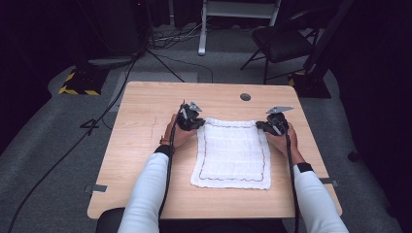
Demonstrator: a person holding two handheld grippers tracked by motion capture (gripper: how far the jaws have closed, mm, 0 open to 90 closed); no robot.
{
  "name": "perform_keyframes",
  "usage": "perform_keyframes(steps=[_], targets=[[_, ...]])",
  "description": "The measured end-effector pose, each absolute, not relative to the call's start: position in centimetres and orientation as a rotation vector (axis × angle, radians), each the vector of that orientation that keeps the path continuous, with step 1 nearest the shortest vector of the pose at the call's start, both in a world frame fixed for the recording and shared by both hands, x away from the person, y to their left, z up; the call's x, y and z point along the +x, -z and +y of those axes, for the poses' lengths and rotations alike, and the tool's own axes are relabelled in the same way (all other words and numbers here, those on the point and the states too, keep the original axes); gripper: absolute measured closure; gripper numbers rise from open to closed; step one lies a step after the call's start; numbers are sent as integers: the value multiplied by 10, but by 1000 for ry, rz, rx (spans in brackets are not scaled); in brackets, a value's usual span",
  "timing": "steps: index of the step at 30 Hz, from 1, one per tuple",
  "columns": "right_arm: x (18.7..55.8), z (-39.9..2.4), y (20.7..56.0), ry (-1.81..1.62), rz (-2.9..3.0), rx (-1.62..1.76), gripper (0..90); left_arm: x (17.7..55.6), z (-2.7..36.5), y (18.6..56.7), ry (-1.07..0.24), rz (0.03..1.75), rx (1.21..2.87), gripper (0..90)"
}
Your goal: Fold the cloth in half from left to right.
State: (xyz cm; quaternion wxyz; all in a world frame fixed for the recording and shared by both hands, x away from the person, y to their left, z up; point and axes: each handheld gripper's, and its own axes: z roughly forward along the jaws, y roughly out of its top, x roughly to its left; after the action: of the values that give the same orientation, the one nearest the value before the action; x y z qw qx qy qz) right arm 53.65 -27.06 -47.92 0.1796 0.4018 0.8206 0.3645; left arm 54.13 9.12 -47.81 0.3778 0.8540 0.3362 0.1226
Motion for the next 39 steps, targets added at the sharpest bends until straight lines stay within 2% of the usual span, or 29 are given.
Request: perform_keyframes(steps=[6,9,10,12,17,19,21,27,30,32,39], targets=[[535,-263,464,-1035,2300,1080,878,542,89,478,-330,861,2205,849],[536,-261,456,-1045,2290,1065,878,544,87,483,-325,893,2202,724],[536,-260,454,-1040,2281,1050,878,545,87,484,-336,902,2194,707],[536,-260,453,-1026,2275,1050,879,547,88,487,-353,956,2167,604],[544,-265,457,-1002,2245,1096,879,552,88,495,-309,956,2196,630],[547,-262,458,-1004,2241,1103,879,552,87,495,-290,917,2207,764],[549,-259,459,-997,2245,1093,879,553,86,495,-289,893,2214,850],[553,-254,459,-992,2226,1089,869,558,96,487,-379,944,2200,874],[553,-250,463,-992,2243,1099,747,561,104,483,-386,966,2184,874],[550,-247,464,-1002,2262,1126,605,561,109,484,-387,975,2173,874],[505,-224,460,-1128,2391,929,437,557,111,489,-365,984,2146,868]])
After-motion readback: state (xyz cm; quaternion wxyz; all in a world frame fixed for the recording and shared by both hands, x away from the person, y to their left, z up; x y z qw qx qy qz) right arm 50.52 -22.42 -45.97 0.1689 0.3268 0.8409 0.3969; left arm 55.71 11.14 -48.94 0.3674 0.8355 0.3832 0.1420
